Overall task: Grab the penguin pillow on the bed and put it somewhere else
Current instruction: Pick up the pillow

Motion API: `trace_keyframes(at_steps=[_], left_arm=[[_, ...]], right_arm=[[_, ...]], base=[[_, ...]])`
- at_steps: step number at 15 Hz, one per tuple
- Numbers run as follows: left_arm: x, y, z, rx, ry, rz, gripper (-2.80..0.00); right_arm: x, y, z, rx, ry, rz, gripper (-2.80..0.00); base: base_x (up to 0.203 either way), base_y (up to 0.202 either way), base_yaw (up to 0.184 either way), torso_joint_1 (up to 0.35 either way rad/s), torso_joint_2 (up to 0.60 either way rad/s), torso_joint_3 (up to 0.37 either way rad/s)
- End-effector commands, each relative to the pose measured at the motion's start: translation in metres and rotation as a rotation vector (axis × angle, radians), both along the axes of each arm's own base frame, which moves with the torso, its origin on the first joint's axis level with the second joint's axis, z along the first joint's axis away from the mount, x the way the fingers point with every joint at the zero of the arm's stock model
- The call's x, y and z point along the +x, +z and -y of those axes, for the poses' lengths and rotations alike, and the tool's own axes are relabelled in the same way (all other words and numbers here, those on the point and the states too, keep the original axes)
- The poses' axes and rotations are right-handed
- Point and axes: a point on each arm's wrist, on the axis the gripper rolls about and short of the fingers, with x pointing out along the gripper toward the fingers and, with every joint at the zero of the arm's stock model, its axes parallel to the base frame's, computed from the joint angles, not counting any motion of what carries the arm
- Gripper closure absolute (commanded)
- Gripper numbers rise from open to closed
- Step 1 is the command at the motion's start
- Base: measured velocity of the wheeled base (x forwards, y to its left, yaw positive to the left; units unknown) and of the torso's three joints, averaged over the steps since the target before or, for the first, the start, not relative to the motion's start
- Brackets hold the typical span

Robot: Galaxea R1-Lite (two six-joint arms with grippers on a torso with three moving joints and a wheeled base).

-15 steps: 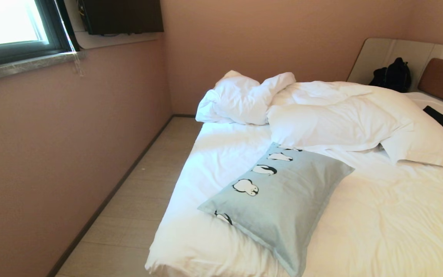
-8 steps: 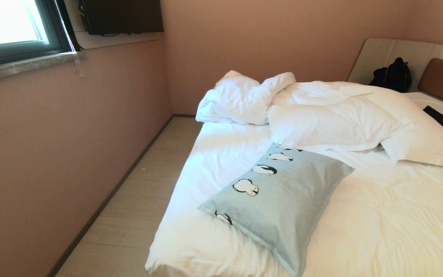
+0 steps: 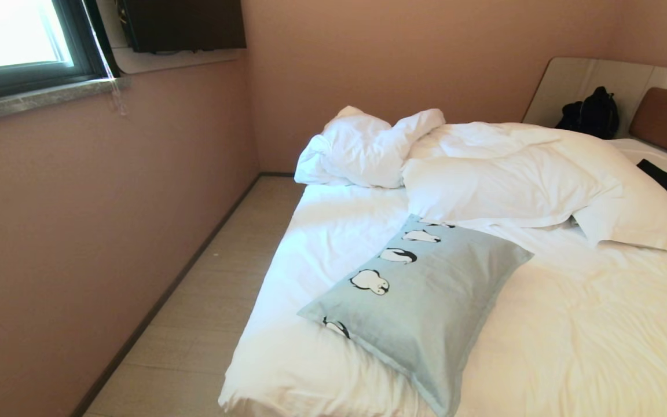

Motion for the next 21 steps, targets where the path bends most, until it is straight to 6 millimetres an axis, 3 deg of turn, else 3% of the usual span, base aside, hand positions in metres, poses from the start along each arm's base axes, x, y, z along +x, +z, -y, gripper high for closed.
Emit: trace_keyframes(at_steps=[1,5,9,14,21], left_arm=[[0.0,0.0,0.0,0.0,0.001,-0.001,0.0],[0.0,0.0,0.0,0.0,0.001,-0.001,0.0],[0.0,0.0,0.0,0.0,0.001,-0.001,0.0],[0.0,0.0,0.0,0.0,0.001,-0.001,0.0],[0.0,0.0,0.0,0.0,0.001,-0.001,0.0]], right_arm=[[0.044,0.021,-0.002,0.199,0.054,-0.212,0.0],[0.111,0.038,-0.004,0.339,0.074,-0.364,0.0],[0.179,0.035,-0.006,0.365,0.064,-0.463,0.0],[0.262,0.002,-0.008,0.49,0.049,-0.644,0.0],[0.325,-0.051,-0.01,0.604,0.119,-0.719,0.0]], base=[[0.0,0.0,0.0,0.0,0.0,0.0],[0.0,0.0,0.0,0.0,0.0,0.0],[0.0,0.0,0.0,0.0,0.0,0.0],[0.0,0.0,0.0,0.0,0.0,0.0],[0.0,0.0,0.0,0.0,0.0,0.0]])
